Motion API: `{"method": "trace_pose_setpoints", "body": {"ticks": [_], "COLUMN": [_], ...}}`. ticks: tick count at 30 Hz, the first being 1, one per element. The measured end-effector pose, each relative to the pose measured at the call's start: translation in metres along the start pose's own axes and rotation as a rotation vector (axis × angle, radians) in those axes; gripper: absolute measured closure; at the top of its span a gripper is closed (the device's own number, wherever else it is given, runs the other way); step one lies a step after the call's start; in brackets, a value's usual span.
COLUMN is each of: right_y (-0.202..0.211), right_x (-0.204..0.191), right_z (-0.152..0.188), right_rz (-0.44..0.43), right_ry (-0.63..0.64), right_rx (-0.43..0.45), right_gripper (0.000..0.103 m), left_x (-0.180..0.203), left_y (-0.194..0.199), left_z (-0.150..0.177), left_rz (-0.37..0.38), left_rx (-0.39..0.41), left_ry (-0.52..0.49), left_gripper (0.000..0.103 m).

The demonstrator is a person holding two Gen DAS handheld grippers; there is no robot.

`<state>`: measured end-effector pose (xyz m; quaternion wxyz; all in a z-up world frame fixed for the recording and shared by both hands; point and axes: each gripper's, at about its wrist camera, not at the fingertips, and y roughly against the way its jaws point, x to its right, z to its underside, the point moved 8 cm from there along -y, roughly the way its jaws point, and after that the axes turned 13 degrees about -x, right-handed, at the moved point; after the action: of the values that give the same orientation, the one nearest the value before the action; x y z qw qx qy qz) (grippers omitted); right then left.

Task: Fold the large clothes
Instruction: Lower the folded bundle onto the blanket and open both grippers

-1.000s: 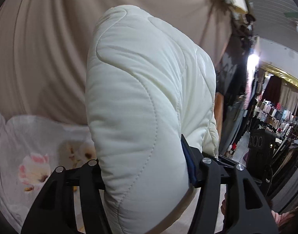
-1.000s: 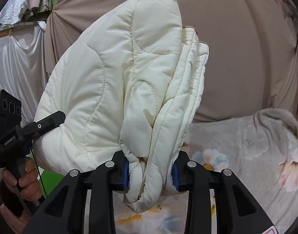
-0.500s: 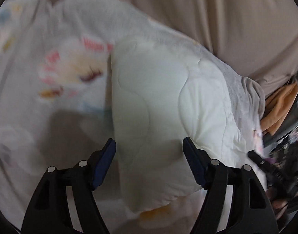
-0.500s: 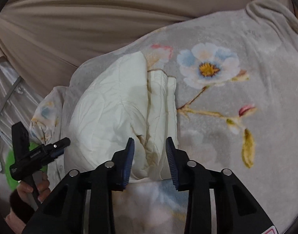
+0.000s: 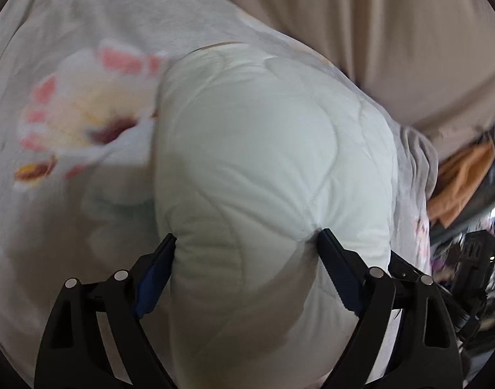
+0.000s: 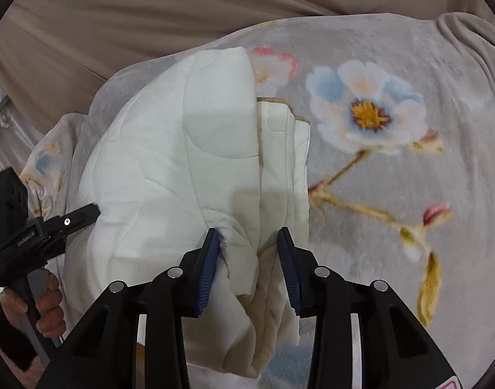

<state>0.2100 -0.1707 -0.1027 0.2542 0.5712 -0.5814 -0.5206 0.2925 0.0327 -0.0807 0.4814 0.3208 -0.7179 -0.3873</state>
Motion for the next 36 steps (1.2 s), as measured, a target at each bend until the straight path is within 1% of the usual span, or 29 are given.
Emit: {"method": "trace_pose_setpoints", "body": {"ticks": [1,2,3,4,6,7,8,9,10,12,13,14,15,16,17,18,19,20,21,23,24,26,27,28,31,32,36], "right_y": [0.003,0.006,0.007,0.005,0.0,0.005,0.017,0.033,0.05,0.07,0.069,0.061,0.044,0.03,0.011,-0.005,-0.008,0.0,0.012,0.033,0.03,0.003,-0.001,0.002,0.031,0.037,0.054], "right_x": [0.0,-0.002,-0.002,-0.002,0.0,0.001,0.0,-0.005,-0.013,-0.029,-0.036,-0.04,-0.04,-0.035,-0.026,-0.015,-0.011,-0.012,-0.015,-0.023,-0.022,-0.01,-0.007,-0.008,-0.021,-0.024,-0.034], "right_z": [0.004,0.008,0.01,0.011,0.009,0.009,0.009,0.009,0.012,0.022,0.03,0.036,0.044,0.049,0.054,0.058,0.059,0.059,0.06,0.062,0.064,0.071,0.074,0.075,0.082,0.084,0.101], "right_rz": [0.002,0.007,0.025,0.057,0.077,0.091,0.104,0.113,0.129,0.144,0.128,0.115,0.122,0.154,0.198,0.217,0.206,0.181,0.17,0.191,0.2,0.23,0.248,0.251,0.239,0.24,0.223], "right_ry": [-0.008,-0.008,-0.004,0.007,0.009,-0.009,-0.015,-0.001,0.033,0.091,0.109,0.121,0.135,0.139,0.142,0.127,0.096,0.059,0.05,0.07,0.072,0.061,0.052,0.041,0.023,0.016,0.006], "right_rx": [0.011,0.019,0.027,0.03,0.017,0.011,0.03,0.063,0.097,0.124,0.102,0.069,0.023,-0.007,-0.041,-0.079,-0.095,-0.086,-0.059,0.009,0.005,-0.073,-0.086,-0.079,-0.023,-0.016,0.007], "right_gripper": [0.072,0.072,0.072,0.072,0.072,0.072,0.074,0.075,0.075,0.08,0.083,0.087,0.09,0.094,0.102,0.103,0.103,0.103,0.103,0.103,0.103,0.103,0.103,0.103,0.102,0.1,0.099], "left_x": [0.009,0.02,0.026,0.028,0.026,0.025,0.026,0.03,0.034,0.042,0.042,0.043,0.041,0.038,0.034,0.03,0.025,0.02,0.02,0.021,0.02,0.022,0.024,0.026,0.034,0.035,0.042], "left_y": [-0.003,-0.006,-0.011,-0.016,-0.021,-0.015,0.0,0.018,0.038,0.062,0.066,0.063,0.051,0.039,0.029,0.022,0.019,0.021,0.023,0.028,0.03,0.031,0.031,0.034,0.042,0.043,0.048], "left_z": [-0.003,-0.009,-0.014,-0.019,-0.024,-0.023,-0.019,-0.013,-0.005,0.013,0.021,0.029,0.038,0.043,0.046,0.05,0.055,0.059,0.06,0.062,0.064,0.067,0.069,0.071,0.078,0.081,0.091], "left_rz": [-0.021,-0.057,-0.081,-0.105,-0.136,-0.145,-0.181,-0.232,-0.28,-0.357,-0.371,-0.378,-0.386,-0.402,-0.42,-0.418,-0.414,-0.429,-0.442,-0.443,-0.437,-0.437,-0.44,-0.451,-0.481,-0.484,-0.5], "left_rx": [0.007,0.023,0.035,0.041,0.033,0.033,0.051,0.084,0.129,0.17,0.168,0.143,0.098,0.066,0.04,0.021,0.011,0.013,0.018,0.026,0.024,0.024,0.021,0.022,0.054,0.053,0.067], "left_ry": [-0.037,-0.094,-0.124,-0.139,-0.115,-0.105,-0.102,-0.127,-0.165,-0.213,-0.217,-0.214,-0.207,-0.201,-0.195,-0.192,-0.181,-0.165,-0.163,-0.156,-0.149,-0.141,-0.143,-0.146,-0.162,-0.165,-0.166], "left_gripper": [0.019,0.019,0.018,0.017,0.017,0.021,0.023,0.026,0.026,0.026,0.025,0.025,0.025,0.026,0.025,0.025,0.025,0.025,0.025,0.025,0.025,0.025,0.025,0.026,0.026,0.026,0.026]}}
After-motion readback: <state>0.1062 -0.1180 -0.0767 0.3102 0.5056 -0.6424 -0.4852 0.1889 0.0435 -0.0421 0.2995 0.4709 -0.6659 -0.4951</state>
